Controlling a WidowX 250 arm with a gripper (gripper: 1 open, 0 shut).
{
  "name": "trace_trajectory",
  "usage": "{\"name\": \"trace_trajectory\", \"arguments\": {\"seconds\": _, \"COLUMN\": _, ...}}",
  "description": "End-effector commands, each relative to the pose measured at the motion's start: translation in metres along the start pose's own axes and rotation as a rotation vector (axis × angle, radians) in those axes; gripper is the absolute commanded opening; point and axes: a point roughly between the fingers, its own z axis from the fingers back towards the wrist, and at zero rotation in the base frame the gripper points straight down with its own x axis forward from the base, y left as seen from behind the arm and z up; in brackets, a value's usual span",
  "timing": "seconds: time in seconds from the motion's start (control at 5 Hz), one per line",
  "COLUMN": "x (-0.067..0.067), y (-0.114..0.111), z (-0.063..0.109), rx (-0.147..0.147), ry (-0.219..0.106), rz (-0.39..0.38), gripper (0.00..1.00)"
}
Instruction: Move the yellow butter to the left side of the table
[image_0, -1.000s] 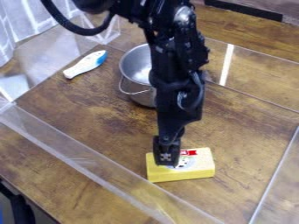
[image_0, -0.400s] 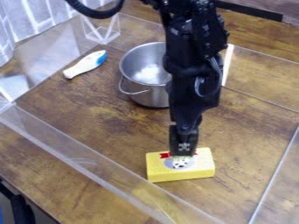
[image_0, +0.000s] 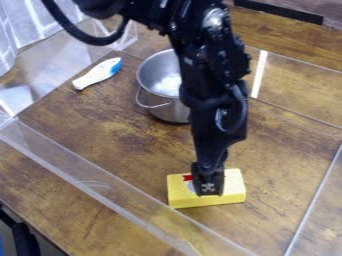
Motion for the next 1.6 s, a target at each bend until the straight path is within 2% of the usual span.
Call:
{"name": "trace_trajectory", "arguments": {"seconds": 0.0, "x": 0.001, "y": 0.006, "z": -0.002, "rx": 0.0, "ry": -0.031, "rz": 0.054, "gripper": 1.0}}
{"name": "trace_trajectory", "arguments": {"seconds": 0.4, "x": 0.018, "y": 0.018, "z": 0.008, "rx": -0.077, "ry": -0.024, "rz": 0.097, "gripper": 1.0}}
{"name": "trace_trajectory", "arguments": {"seconds": 0.6, "x": 0.022, "y": 0.007, "z": 0.01, "rx": -0.095, "ry": -0.02, "rz": 0.144, "gripper": 1.0}}
{"name": "trace_trajectory", "arguments": {"seconds": 1.0, "x": 0.008, "y": 0.025, "z": -0.012, "rx": -0.139, "ry": 0.006, "rz": 0.223, "gripper": 1.0}}
{"name": "trace_trajectory", "arguments": {"seconds": 1.2, "x": 0.013, "y": 0.015, "z": -0.027, "rx": -0.155, "ry": 0.021, "rz": 0.168, "gripper": 1.0}}
{"name": "trace_trajectory", "arguments": {"seconds": 1.4, "x": 0.019, "y": 0.006, "z": -0.031, "rx": -0.171, "ry": 0.034, "rz": 0.112, "gripper": 0.0}}
